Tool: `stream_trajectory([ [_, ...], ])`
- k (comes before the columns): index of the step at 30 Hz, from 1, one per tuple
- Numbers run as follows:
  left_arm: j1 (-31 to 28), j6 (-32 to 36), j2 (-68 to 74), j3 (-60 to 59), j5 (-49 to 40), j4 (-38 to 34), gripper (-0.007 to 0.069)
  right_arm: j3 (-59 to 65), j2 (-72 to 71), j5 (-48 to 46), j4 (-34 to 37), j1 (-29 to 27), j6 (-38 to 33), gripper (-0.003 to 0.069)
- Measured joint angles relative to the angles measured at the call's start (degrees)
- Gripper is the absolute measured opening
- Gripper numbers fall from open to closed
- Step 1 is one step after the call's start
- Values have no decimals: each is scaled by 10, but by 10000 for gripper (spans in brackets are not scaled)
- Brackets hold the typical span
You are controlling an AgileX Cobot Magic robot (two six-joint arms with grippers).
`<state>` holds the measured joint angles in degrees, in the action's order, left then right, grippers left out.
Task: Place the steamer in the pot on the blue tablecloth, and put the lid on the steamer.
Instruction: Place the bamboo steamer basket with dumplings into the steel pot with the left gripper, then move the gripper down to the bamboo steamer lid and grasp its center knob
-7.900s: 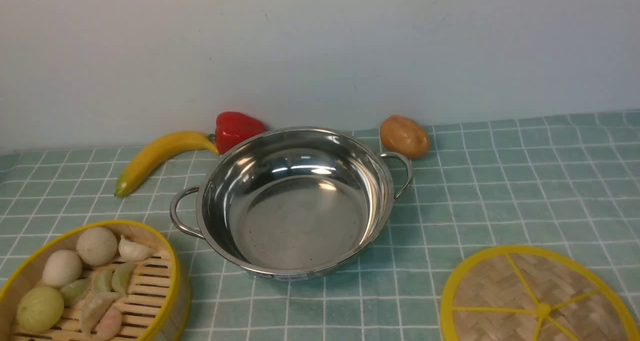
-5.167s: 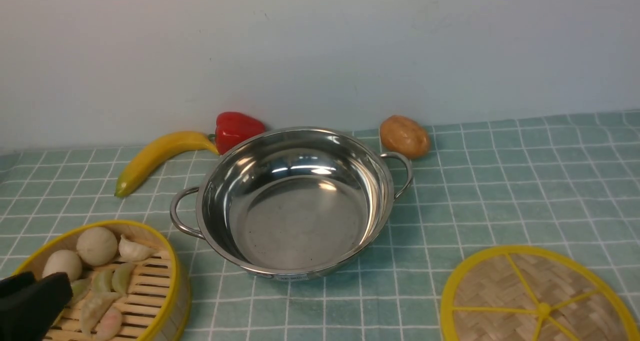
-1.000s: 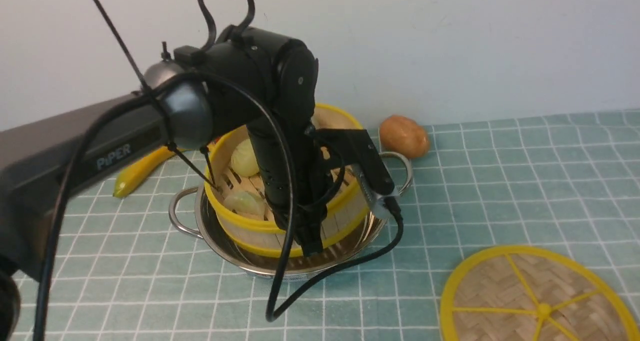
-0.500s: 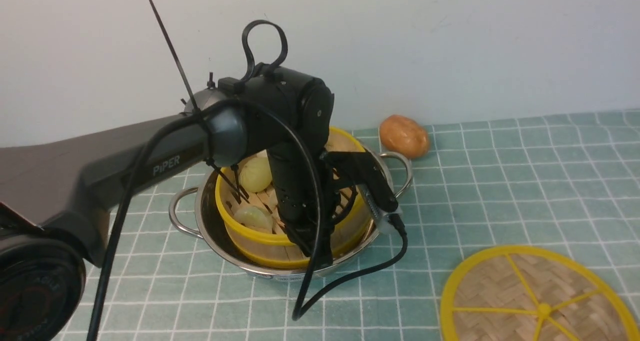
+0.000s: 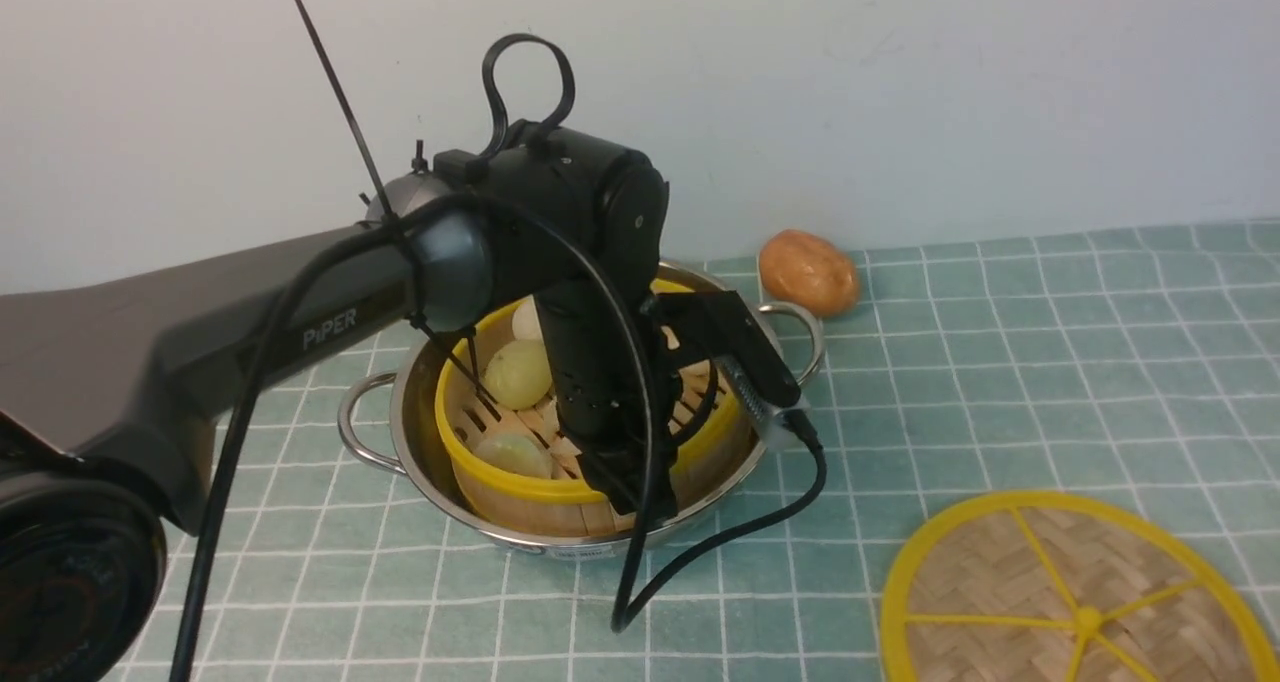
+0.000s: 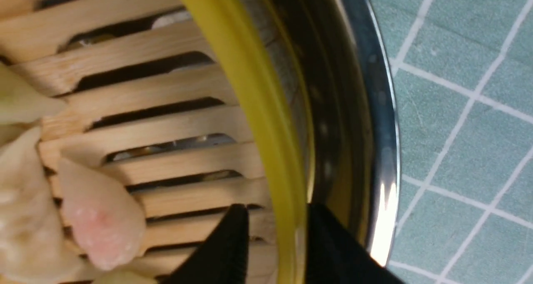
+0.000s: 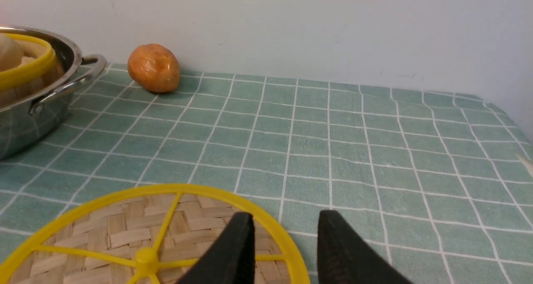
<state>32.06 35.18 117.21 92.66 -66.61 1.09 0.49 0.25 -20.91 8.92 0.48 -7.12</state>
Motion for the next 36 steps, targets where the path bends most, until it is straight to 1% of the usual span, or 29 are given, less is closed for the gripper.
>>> stream_trajectory([
  [1, 0, -1, 0, 1, 1, -2, 267, 0, 0, 0, 0, 0, 0, 240],
  [3, 0, -2, 0, 2, 0, -3, 330, 0, 0, 0, 0, 0, 0, 240],
  [4, 0, -2, 0, 2, -1, -3, 342, 0, 0, 0, 0, 0, 0, 240],
  [5, 0, -7, 0, 3, -8, -3, 382, 0, 0, 0, 0, 0, 0, 240],
  [6, 0, -8, 0, 4, -12, -3, 393, 0, 0, 0, 0, 0, 0, 240],
  [8, 0, -19, 0, 13, -26, -3, 449, 0, 0, 0, 0, 0, 0, 240],
  [9, 0, -20, 0, 15, -26, -3, 453, 0, 0, 0, 0, 0, 0, 240],
  [10, 0, -28, 0, 24, -27, -4, 477, 0, 0, 0, 0, 0, 0, 240],
  [13, 0, -44, -1, 62, -31, -4, 495, 0, 0, 0, 0, 0, 0, 240],
  [17, 0, -82, -15, 111, -31, -2, 479, 0, 0, 0, 0, 0, 0, 240],
  [20, 0, -113, -45, 135, -32, -1, 430, 0, 0, 0, 0, 0, 0, 240],
  [21, 0, -129, -62, 142, -32, -1, 396, 0, 0, 0, 0, 0, 0, 240],
  [22, 0, -129, -64, 143, -32, -1, 396, 0, 0, 0, 0, 0, 0, 240],
  [25, 0, -166, -132, 146, -33, -2, 213, 0, 0, 0, 0, 0, 0, 240],
  [29, 0, -173, -183, 149, -34, -3, 61, 0, 0, 0, 0, 0, 0, 240],
  [30, 0, -173, -202, 150, -34, -3, 12, 0, 0, 0, 0, 0, 0, 240],
  [33, 0, -173, -229, 150, -34, 0, -23, 0, 0, 0, 0, 0, 0, 240],
  [36, 0, -173, -247, 150, -34, 3, -23, 0, 0, 0, 0, 0, 0, 240],
])
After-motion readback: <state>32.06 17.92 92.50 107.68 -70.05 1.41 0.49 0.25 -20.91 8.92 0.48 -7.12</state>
